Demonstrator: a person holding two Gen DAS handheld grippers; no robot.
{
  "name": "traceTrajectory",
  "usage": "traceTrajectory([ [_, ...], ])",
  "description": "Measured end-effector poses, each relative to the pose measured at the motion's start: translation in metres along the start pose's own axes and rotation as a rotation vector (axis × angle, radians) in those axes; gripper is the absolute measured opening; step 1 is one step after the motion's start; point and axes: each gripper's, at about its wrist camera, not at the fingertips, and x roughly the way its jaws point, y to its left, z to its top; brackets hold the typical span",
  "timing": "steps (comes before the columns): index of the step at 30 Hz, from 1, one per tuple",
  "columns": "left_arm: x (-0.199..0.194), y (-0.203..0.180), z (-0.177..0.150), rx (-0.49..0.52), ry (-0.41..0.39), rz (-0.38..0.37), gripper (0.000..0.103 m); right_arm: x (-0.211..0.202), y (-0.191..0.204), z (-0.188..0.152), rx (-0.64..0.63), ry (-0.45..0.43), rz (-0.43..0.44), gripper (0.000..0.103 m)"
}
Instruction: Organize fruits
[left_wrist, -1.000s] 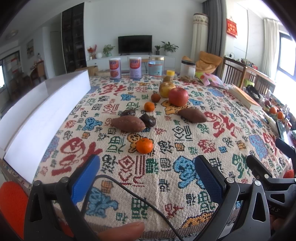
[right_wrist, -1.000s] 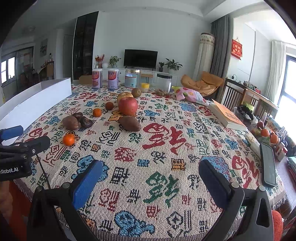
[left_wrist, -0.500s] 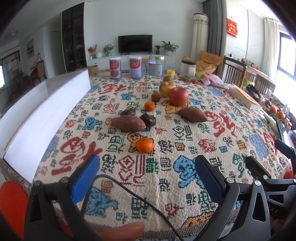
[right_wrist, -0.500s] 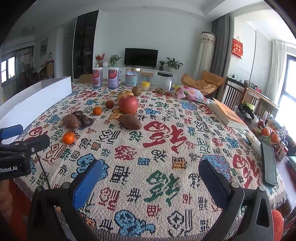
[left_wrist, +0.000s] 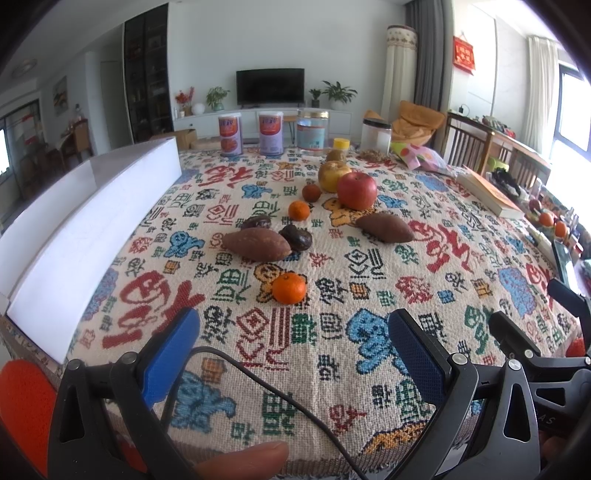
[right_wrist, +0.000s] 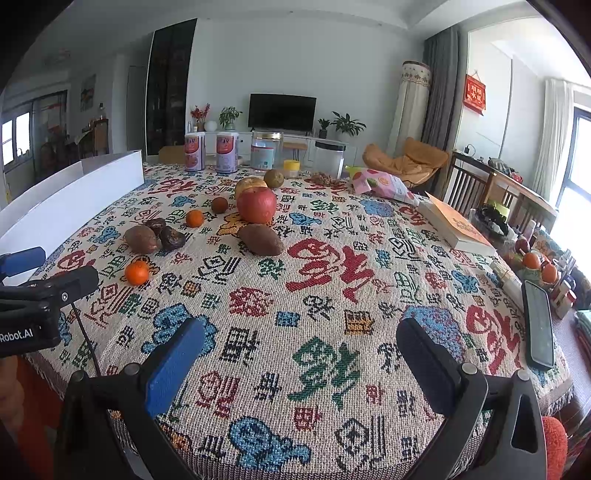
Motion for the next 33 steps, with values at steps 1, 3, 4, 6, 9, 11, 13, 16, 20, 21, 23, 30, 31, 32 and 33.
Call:
traceTrajectory([
  [1,0.0001,0.0001,0.0000,0.000,0.000,-0.001,0.102,0.0000,0.0000,-0.0001,0.000,0.000,0.001,0.103],
  [3,0.0001,0.0002,0.0001,0.000,0.001,-0.001,0.102,0.0001,0.0000,-0.0003,0.001,0.000,0.000,0.103],
  [4,0.0003,0.0003,-0.0002,0.000,0.001,-0.001,0.102,0.0001,0.0002,-0.0001,0.000,0.000,0.000,0.103],
  [6,0.0001,0.0002,0.0000,0.000,0.001,0.000,0.102,0.0002,0.0001,-0.0002,0.000,0.001,0.001,0.103],
  [9,0.0001,0.0002,0.0000,-0.001,0.001,-0.001,0.102,0.0005,0.0000,-0.0004,0.000,0.003,0.001,0.103],
  [11,0.0001,0.0002,-0.0001,-0.001,0.001,0.000,0.102,0.0007,-0.0001,-0.0001,0.000,0.006,0.001,0.103],
  [13,0.0001,0.0002,0.0000,0.000,0.001,-0.001,0.102,0.0014,0.0002,0.0000,0.000,0.007,0.001,0.103],
  [16,0.0001,0.0002,0.0000,0.000,0.001,-0.001,0.102,0.0016,-0.0002,0.0003,0.000,0.009,0.001,0.103],
  [20,0.0001,0.0003,0.0000,-0.001,0.001,-0.001,0.102,0.0017,-0.0004,0.0001,0.000,0.010,0.002,0.103],
  [21,0.0002,0.0003,0.0001,0.000,0.000,-0.001,0.102,0.0017,-0.0006,0.0000,0.000,0.010,0.002,0.103],
  [23,0.0003,0.0004,0.0001,0.000,0.001,-0.001,0.102,0.0018,-0.0004,0.0002,0.001,0.010,0.002,0.103],
  [30,0.0003,0.0004,0.0000,-0.001,0.001,-0.001,0.102,0.0020,-0.0003,0.0001,0.000,0.011,0.002,0.103],
  [31,0.0002,0.0004,0.0002,-0.001,0.001,-0.001,0.102,0.0021,-0.0002,0.0002,0.000,0.010,0.002,0.103],
  [32,0.0003,0.0004,0.0001,-0.001,0.001,-0.001,0.102,0.0021,-0.0001,0.0003,0.000,0.010,0.002,0.103],
  [33,0.0002,0.0004,0.0002,0.000,0.002,-0.001,0.102,0.0021,-0.0003,0.0002,0.000,0.010,0.002,0.103],
])
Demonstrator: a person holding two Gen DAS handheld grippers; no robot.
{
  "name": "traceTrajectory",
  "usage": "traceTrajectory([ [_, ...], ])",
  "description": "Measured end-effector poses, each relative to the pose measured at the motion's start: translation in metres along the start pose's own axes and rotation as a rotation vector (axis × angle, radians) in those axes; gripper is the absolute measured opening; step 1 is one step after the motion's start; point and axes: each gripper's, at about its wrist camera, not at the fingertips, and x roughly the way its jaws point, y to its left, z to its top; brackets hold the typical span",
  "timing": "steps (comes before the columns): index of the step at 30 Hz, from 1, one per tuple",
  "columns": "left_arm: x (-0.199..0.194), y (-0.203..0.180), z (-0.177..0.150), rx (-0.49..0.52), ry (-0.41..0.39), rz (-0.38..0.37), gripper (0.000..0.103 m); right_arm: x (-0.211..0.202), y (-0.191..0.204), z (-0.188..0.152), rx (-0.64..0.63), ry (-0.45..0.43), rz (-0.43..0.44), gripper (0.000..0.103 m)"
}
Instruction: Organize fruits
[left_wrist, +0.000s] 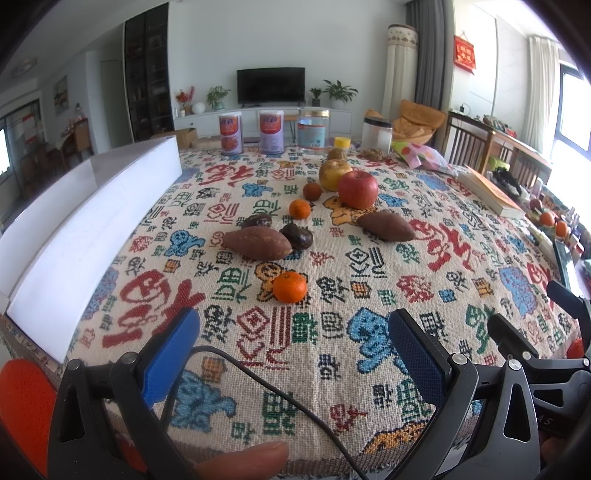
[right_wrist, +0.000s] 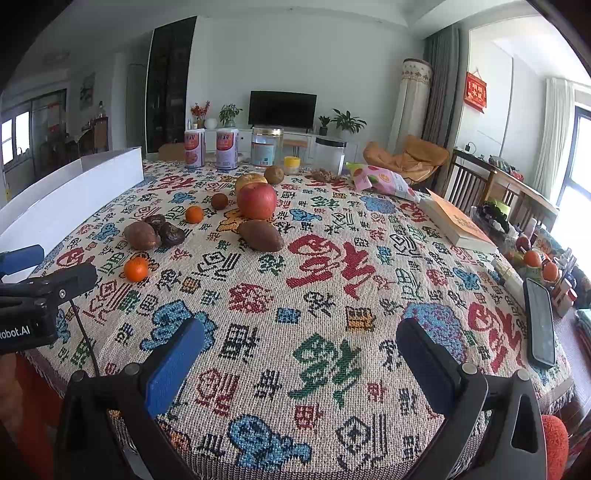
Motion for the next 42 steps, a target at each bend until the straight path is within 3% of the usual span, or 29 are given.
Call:
traceTrajectory([
  [11,0.010,0.004,-0.004,-0.011,0.030,0.005,0.102,0.000,-0.002,-0.003,0.001,-0.002,-0.003,0.103],
  [15,0.033,0.017,-0.011,-0.034,0.117,0.017,0.102,0.009,-0.013,-0.003,0.026,0.020,-0.010,0.103],
  [17,0.046,0.022,-0.017,-0.037,0.161,0.034,0.102,0.020,-0.023,-0.002,0.056,0.060,-0.014,0.103],
  [21,0.067,0.019,-0.016,0.037,0.168,0.082,0.102,0.058,-0.048,0.001,0.091,0.175,-0.036,0.103],
  [24,0.082,0.018,-0.006,0.065,0.159,0.107,0.102,0.098,-0.050,0.011,0.011,0.261,-0.037,0.103],
  [29,0.103,0.025,0.001,0.056,0.198,0.158,0.102,0.142,-0.040,0.023,-0.078,0.283,-0.044,0.103],
  [30,0.107,0.027,-0.002,0.052,0.222,0.170,0.103,0.145,-0.041,0.025,-0.062,0.267,-0.041,0.103],
  [34,0.107,0.050,-0.010,-0.085,0.245,0.097,0.103,0.152,-0.044,0.027,-0.017,0.285,-0.035,0.103],
  [40,0.105,0.051,-0.010,-0.103,0.246,0.125,0.103,0.158,-0.062,0.023,0.105,0.323,0.065,0.103],
  [42,0.107,0.051,-0.009,-0.106,0.248,0.124,0.103,0.157,-0.060,0.023,0.097,0.322,0.057,0.103],
])
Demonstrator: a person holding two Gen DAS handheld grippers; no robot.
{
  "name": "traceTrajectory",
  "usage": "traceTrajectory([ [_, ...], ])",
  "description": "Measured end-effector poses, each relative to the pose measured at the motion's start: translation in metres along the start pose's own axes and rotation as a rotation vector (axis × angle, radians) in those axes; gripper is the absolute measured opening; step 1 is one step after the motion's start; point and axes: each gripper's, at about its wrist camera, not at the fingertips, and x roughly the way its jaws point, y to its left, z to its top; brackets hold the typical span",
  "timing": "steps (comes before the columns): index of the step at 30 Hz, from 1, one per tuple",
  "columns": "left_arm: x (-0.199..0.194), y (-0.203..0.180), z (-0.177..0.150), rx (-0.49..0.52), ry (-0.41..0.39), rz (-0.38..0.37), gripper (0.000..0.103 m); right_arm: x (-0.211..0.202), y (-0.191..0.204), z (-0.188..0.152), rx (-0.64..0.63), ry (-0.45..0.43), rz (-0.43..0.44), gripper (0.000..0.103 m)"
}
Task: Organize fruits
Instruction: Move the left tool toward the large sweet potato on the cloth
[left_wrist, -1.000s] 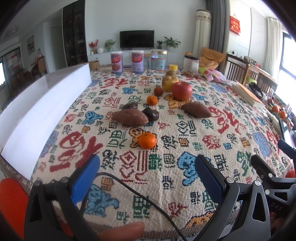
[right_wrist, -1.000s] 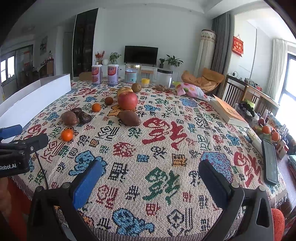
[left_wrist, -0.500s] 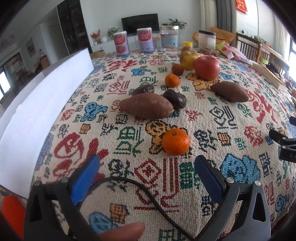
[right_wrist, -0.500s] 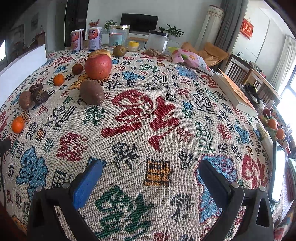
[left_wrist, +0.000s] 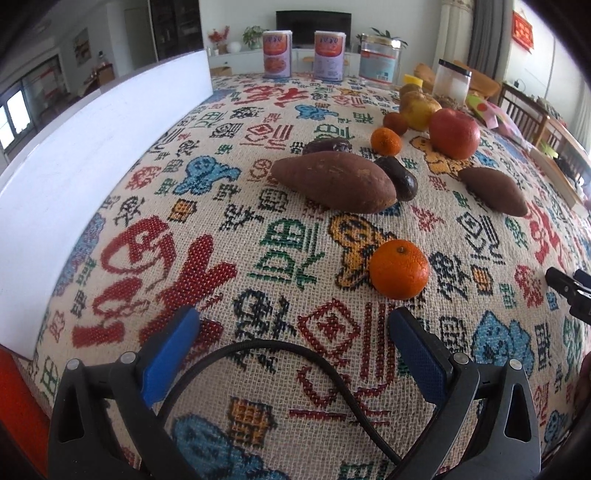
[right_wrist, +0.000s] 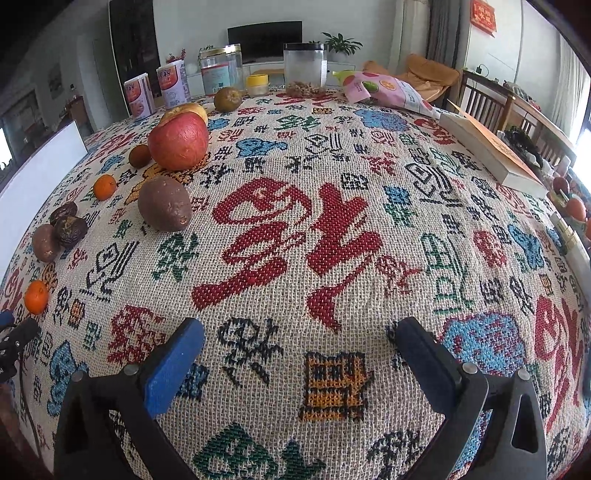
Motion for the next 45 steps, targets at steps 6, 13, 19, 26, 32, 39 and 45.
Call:
traceTrajectory([
  [6,-0.001,0.000,0.001,-0.003,0.009,0.003,0.103,-0.001,0.000,0.000,0.001,-0.001,0.003,0.103],
  [13,-0.002,0.000,-0.001,0.006,0.010,-0.002,0.103,-0.001,0.000,0.000,0.000,-0.001,0.002,0.103],
  [19,-0.002,0.001,-0.002,0.012,0.001,-0.006,0.103,-0.001,0.000,0.000,0.000,-0.002,0.002,0.103],
  [26,-0.003,0.001,-0.002,0.032,0.008,-0.020,0.103,-0.001,0.000,0.000,0.000,-0.002,0.002,0.103],
  [32,-0.002,0.003,0.000,0.048,0.027,-0.040,0.102,-0.001,0.000,0.000,0.000,-0.002,0.002,0.103],
  [39,-0.007,0.009,-0.001,0.018,0.036,-0.087,0.102,-0.001,0.000,0.000,0.000,-0.002,0.002,0.103],
  [45,-0.011,0.023,0.007,-0.060,0.054,-0.184,0.102,-0.001,-0.001,0.000,0.000,-0.002,0.002,0.103],
])
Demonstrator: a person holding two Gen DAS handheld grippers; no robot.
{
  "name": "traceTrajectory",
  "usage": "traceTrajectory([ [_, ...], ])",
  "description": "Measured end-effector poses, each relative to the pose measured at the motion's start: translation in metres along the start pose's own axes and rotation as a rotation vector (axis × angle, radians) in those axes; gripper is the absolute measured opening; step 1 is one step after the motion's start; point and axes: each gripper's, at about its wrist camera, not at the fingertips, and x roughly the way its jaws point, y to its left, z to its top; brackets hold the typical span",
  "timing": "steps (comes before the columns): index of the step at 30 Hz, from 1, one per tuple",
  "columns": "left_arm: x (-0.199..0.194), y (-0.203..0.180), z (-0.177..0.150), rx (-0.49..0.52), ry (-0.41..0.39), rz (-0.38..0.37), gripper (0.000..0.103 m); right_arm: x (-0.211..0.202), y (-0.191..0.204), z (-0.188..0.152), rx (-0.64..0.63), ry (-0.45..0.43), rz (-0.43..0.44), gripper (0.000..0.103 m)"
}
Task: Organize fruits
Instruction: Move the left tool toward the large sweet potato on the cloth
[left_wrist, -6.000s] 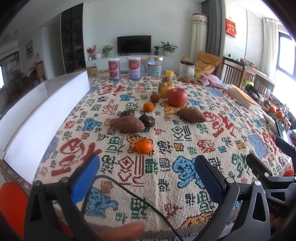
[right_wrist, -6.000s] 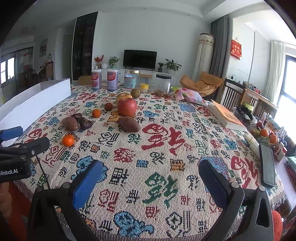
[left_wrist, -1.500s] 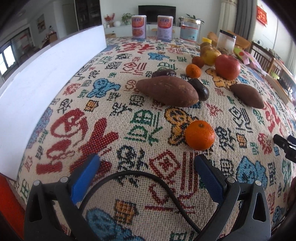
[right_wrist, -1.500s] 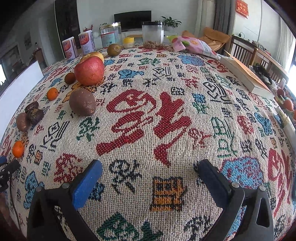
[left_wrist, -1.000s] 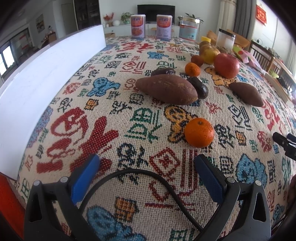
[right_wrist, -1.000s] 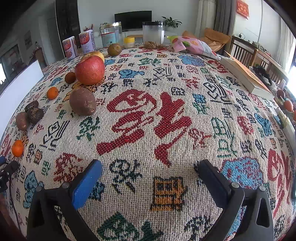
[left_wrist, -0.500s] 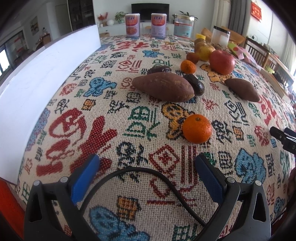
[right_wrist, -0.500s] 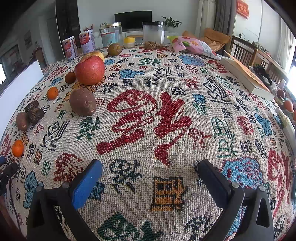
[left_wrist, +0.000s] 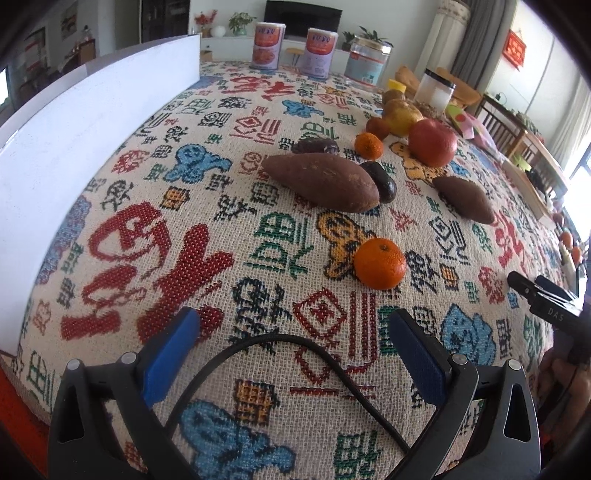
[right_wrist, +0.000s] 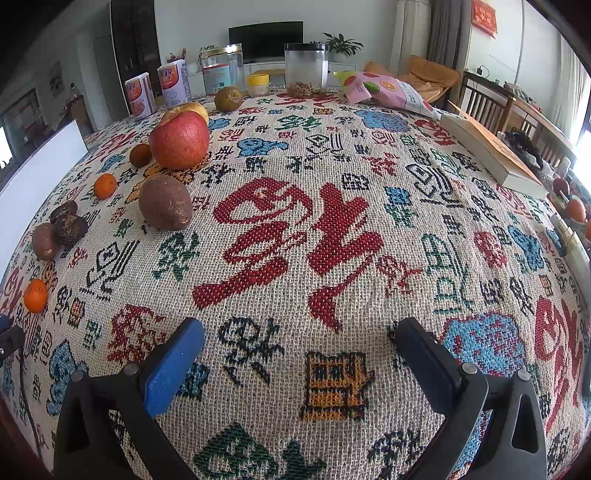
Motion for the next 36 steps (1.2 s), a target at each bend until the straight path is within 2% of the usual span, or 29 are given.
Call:
traceTrajectory([
  [3,-0.004,0.002,0.015,-0.011,-0.007,-0.018,0.102,0.000,0.000,0.000,0.000,0.000,0.000,0.103],
  [9,0.001,-0.016,0.056,0.046,-0.017,-0.024,0.102,0.000,0.000,0.000,0.000,0.000,0.000,0.103],
  [12,0.013,-0.029,0.075,0.068,-0.032,0.004,0.102,0.000,0.000,0.000,0.000,0.000,0.000,0.103],
  [16,0.036,-0.036,0.089,0.101,-0.038,0.113,0.102,0.000,0.000,0.000,0.000,0.000,0.000,0.103],
  [17,0.041,-0.033,0.090,0.104,-0.031,0.148,0.102,0.000,0.000,0.000,0.000,0.000,0.000,0.103],
  [18,0.044,-0.028,0.090,0.098,-0.021,0.145,0.103,0.000,0.000,0.000,0.000,0.000,0.000,0.103],
  [21,0.040,-0.009,0.085,0.039,0.006,0.086,0.103,0.000,0.000,0.000,0.000,0.000,0.000,0.103],
  [24,0.028,0.011,0.076,0.019,0.008,0.083,0.103,0.000,0.000,0.000,0.000,-0.001,0.000,0.103],
  [27,0.017,0.031,0.066,0.005,0.018,0.113,0.103,0.000,0.000,0.000,0.000,-0.001,0.000,0.103],
  [30,0.003,0.051,0.060,-0.018,0.018,0.179,0.102,0.000,0.000,0.000,0.000,-0.001,0.000,0.103],
  [36,-0.031,0.070,0.046,-0.069,0.003,0.120,0.102,0.000,0.000,0.000,0.000,-0.001,0.000,0.103],
])
